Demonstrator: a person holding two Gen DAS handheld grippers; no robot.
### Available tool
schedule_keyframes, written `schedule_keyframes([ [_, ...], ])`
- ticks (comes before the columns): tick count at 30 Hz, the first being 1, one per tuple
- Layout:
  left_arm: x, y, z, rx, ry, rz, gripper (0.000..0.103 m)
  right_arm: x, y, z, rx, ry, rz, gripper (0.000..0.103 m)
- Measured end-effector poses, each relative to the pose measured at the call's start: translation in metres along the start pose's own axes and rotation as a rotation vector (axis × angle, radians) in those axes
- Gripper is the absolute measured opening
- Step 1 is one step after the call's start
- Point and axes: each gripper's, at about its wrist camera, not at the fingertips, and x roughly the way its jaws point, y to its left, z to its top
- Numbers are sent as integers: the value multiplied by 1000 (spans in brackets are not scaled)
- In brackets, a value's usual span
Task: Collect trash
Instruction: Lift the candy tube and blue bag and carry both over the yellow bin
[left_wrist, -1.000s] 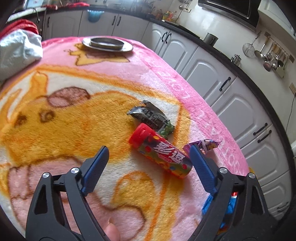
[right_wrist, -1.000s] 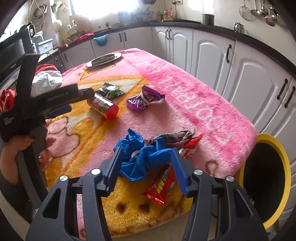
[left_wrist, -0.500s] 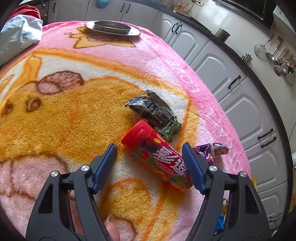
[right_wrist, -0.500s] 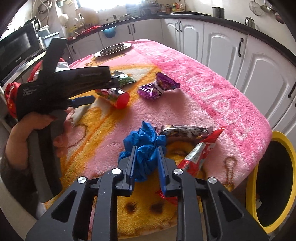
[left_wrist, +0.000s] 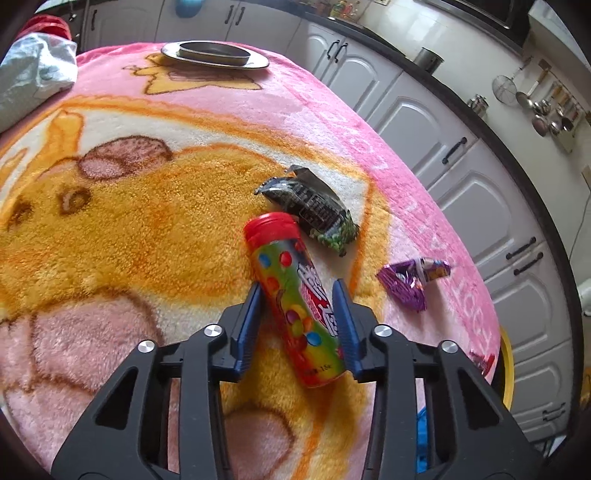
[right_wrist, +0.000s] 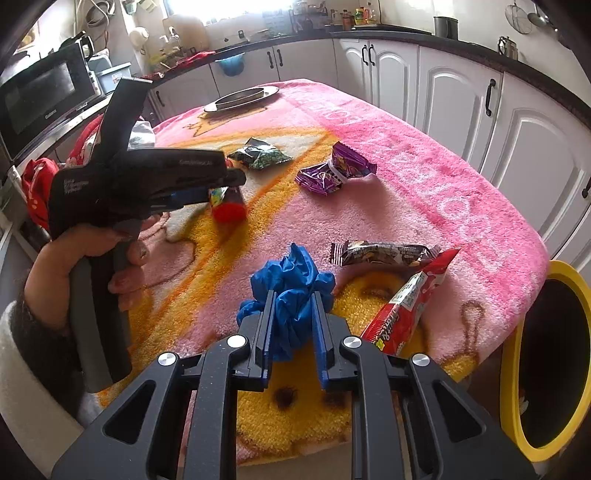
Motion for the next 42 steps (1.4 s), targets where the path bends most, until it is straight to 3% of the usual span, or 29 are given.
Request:
schedule_keyframes([
  [15,-36,-3,-15,97,-62,6,24,-28,-2,1,-8,-68,11,14],
  [28,-81,-59,-14,221,-165,-64,24,-72,-23,6,23,-170,-20,14],
  [42,-97,-118,-29,335,-192,-149,24,-112,-66,3,90,-252,-101,14],
])
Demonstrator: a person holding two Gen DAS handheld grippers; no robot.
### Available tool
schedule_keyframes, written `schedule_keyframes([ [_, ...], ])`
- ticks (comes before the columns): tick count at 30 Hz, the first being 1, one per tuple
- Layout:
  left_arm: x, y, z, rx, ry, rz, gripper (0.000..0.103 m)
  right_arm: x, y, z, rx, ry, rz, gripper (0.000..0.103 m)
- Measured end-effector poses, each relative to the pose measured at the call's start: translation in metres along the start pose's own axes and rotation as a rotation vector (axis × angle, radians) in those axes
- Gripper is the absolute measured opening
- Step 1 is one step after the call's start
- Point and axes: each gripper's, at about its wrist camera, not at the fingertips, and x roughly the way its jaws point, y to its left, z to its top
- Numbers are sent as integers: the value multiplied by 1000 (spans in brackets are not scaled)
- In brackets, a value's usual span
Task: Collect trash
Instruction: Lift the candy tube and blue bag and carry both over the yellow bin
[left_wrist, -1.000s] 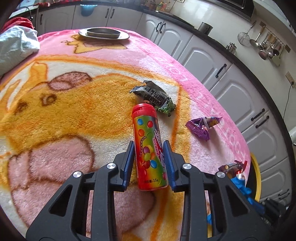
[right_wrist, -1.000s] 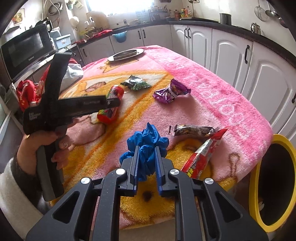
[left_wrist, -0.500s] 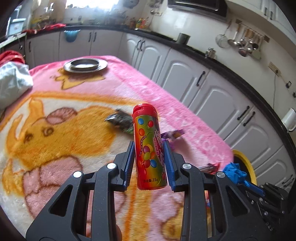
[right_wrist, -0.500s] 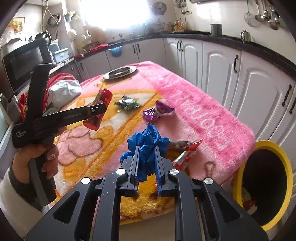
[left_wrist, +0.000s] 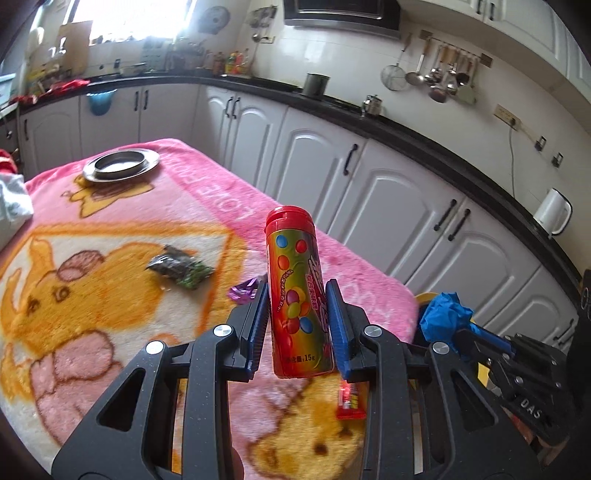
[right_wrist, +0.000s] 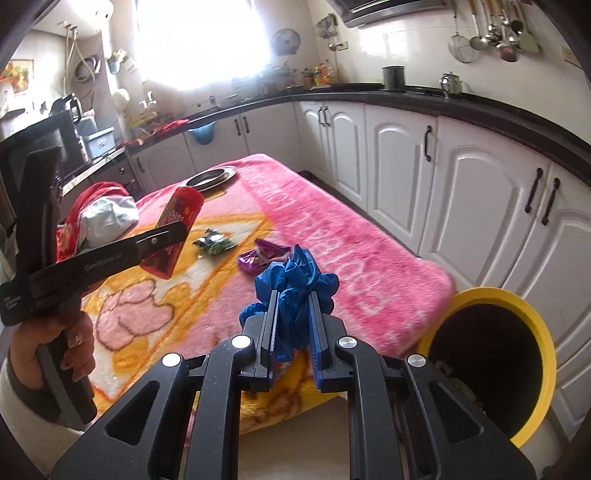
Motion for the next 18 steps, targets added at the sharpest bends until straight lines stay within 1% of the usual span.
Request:
schedule_keyframes([
  [9,4,-37,-1,71,-5,-43,24,-20,-33,-3,57,-36,-63,14],
  [18,16,-72,-5,135,11,-89,24,-42,-74,-8,133,-71,-133,14],
])
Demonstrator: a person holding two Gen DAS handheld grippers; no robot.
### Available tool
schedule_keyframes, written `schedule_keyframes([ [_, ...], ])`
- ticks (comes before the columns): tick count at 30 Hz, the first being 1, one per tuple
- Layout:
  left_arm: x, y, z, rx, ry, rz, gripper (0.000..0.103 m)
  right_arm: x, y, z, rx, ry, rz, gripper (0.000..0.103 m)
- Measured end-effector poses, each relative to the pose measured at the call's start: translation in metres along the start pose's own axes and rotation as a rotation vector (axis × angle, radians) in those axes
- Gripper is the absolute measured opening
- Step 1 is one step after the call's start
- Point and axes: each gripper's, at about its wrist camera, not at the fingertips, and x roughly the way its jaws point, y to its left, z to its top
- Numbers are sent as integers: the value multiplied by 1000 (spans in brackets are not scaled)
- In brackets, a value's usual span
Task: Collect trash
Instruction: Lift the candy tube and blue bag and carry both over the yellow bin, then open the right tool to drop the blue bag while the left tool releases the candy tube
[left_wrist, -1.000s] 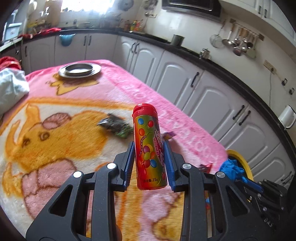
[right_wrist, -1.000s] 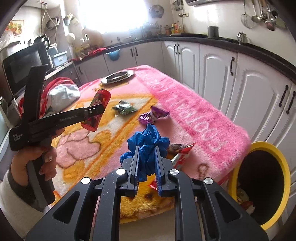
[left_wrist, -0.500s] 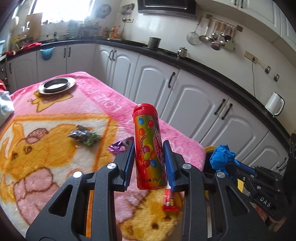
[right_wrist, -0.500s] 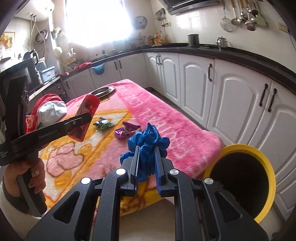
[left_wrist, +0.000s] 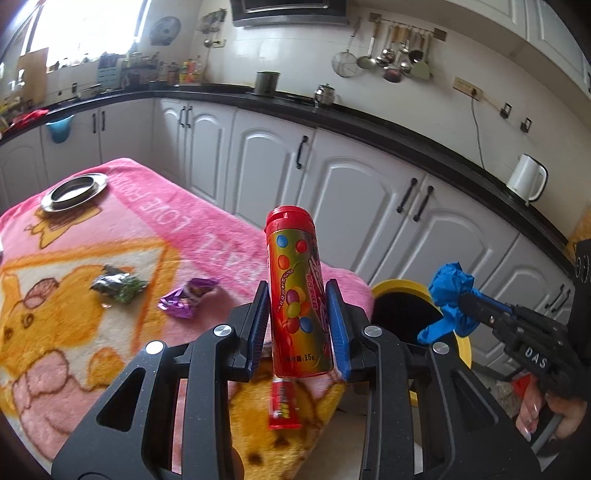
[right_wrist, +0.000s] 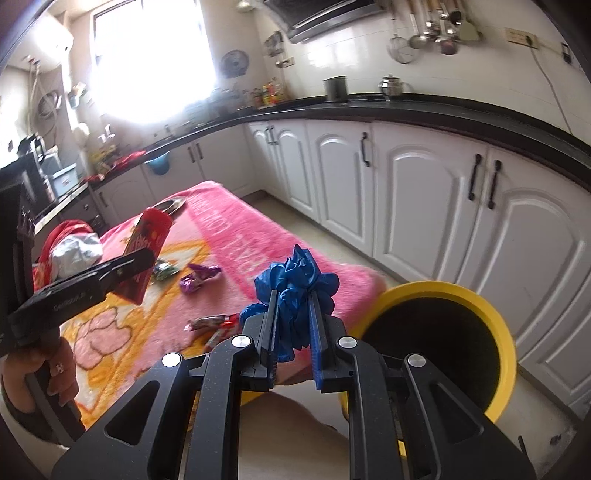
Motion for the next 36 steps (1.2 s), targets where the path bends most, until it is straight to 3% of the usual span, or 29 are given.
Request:
schedule_keyframes([
  [16,38,-64,-10,109,55,-86,24,-14,-72,-15,129,-11,-130,14],
  [36,97,-127,-34,220,166,-212,24,-8,-128,-32,223,26,-252,14],
])
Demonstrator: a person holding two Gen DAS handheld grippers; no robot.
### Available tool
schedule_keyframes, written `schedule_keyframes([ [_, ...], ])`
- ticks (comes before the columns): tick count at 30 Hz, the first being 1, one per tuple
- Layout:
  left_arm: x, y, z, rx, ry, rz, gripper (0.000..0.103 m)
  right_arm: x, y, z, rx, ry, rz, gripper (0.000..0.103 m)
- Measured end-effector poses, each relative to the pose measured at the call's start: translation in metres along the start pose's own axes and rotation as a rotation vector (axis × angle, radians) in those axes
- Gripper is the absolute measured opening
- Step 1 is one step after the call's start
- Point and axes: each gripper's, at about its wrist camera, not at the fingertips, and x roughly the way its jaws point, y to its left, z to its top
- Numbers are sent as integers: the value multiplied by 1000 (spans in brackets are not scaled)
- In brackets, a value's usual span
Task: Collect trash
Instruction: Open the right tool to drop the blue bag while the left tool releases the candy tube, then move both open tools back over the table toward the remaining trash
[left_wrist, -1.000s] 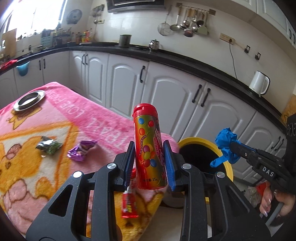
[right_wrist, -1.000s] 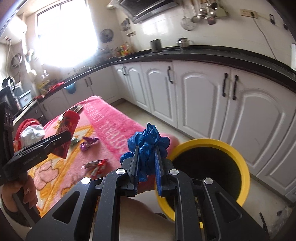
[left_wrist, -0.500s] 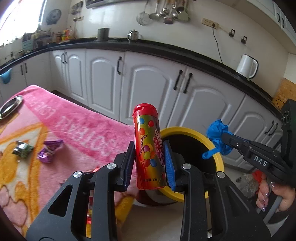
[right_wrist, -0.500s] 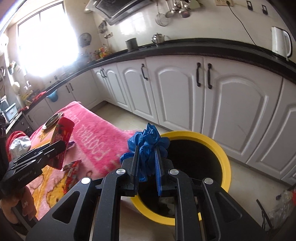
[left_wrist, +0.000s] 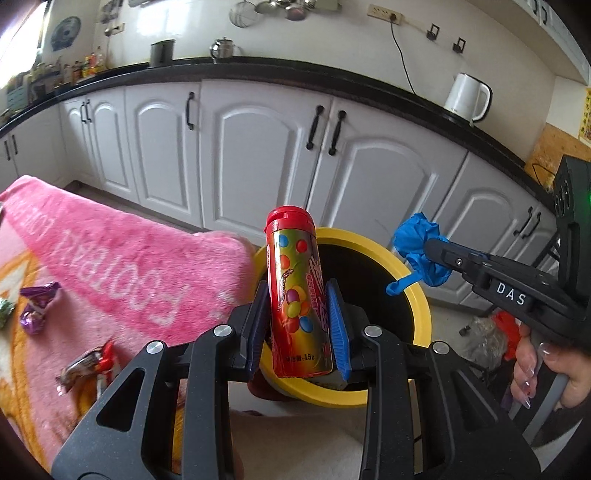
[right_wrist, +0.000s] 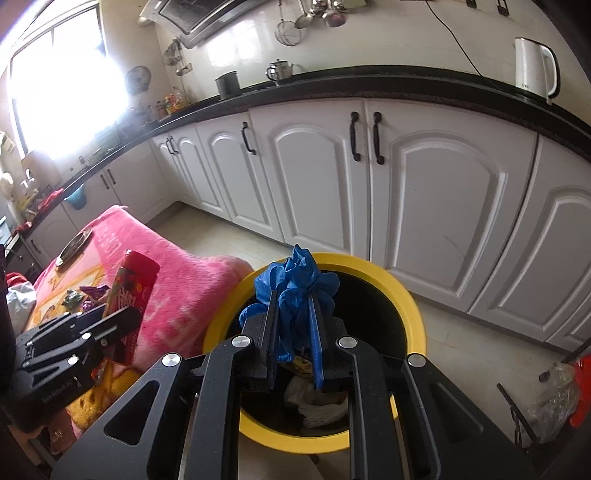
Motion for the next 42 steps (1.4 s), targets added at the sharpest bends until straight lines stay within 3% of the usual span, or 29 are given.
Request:
schedule_keyframes([
  [11,53,-10,1,31,92,-39,24,28,-24,-3,57,73,-21,16],
  [22,100,0,3,0,187,-49,24,58,-49,-14,136,168,-1,16],
  [27,108,-1,7,16,203,-58,25,66,-56,-18,167,195,0,24],
  [31,106,-2,11,11,202,-48,34,62,-63,-18,188,183,-18,37],
  [33,103,-2,11,7,204,-44,50,58,-65,-17,198,170,-35,42],
  [37,91,0,12,-12,192,-18,69,46,-67,-13,188,135,-78,52],
  [39,79,3,14,-29,172,-11,87,38,-66,-11,186,114,-91,54],
  [42,59,8,19,-59,138,-2,92,26,-62,-7,172,83,-110,60],
])
